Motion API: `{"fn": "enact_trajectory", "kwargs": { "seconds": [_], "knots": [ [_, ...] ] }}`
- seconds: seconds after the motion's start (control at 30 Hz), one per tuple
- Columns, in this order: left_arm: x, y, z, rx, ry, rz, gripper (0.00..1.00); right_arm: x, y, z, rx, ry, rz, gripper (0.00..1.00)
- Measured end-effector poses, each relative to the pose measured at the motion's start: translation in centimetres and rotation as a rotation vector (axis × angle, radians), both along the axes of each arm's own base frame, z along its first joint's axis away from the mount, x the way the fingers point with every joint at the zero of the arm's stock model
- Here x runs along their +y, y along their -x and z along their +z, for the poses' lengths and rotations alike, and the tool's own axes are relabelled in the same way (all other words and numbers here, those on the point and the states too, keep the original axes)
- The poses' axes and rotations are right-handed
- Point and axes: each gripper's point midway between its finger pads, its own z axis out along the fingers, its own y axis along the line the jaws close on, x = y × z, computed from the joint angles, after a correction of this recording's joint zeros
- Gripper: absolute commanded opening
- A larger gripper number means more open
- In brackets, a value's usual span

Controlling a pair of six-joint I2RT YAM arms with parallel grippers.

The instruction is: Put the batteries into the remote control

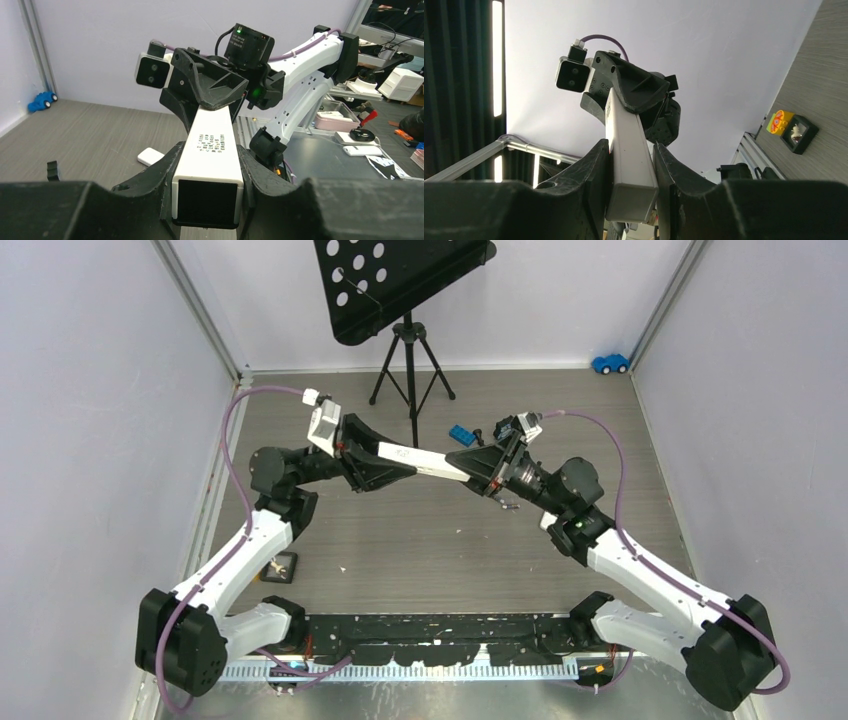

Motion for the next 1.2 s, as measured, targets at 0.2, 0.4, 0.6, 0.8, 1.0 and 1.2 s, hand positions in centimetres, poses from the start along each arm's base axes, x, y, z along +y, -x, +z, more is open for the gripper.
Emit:
{"fn": "enact_trajectory", "kwargs": {
  "seconds": [0.2, 0.4, 0.6, 0.8, 1.0, 1.2],
  "knots": [
    [-0.2, -0.2, -0.7, 0.023, -0.023, 0.005, 0.0, -0.6, -0.3, -0.7, 0.016, 0.04, -0.031, 0.31],
    [-0.4, -0.6, -1.4, 0.064, -0.037, 0.015, 0.0, -1.3, -0.7, -1.7, 0.032, 0.012, -0.044, 0.28],
    [-0.4, -0.8, -1.8, 0.08, -0.045, 0.022, 0.0, -1.9, -0.9, -2.2, 0.044, -0.019, -0.053, 0.35],
    [0.7, -1.6, -1.2, 0.069, -0.027, 0.083, 0.0, -3.0, -2.0, -2.6, 0.043, -0.019, -0.11, 0.42],
    [3.3, -2.5, 1.9, -0.036, 0.051, 0.214, 0.0, -4.8, -3.9, -4.3, 0.072, 0.038, -0.22, 0.43],
    [3.3, -2.4, 1.7, -0.044, 0.039, 0.205, 0.0, -4.8, -3.7, -5.0, 0.07, 0.096, -0.227, 0.64]
  ]
}}
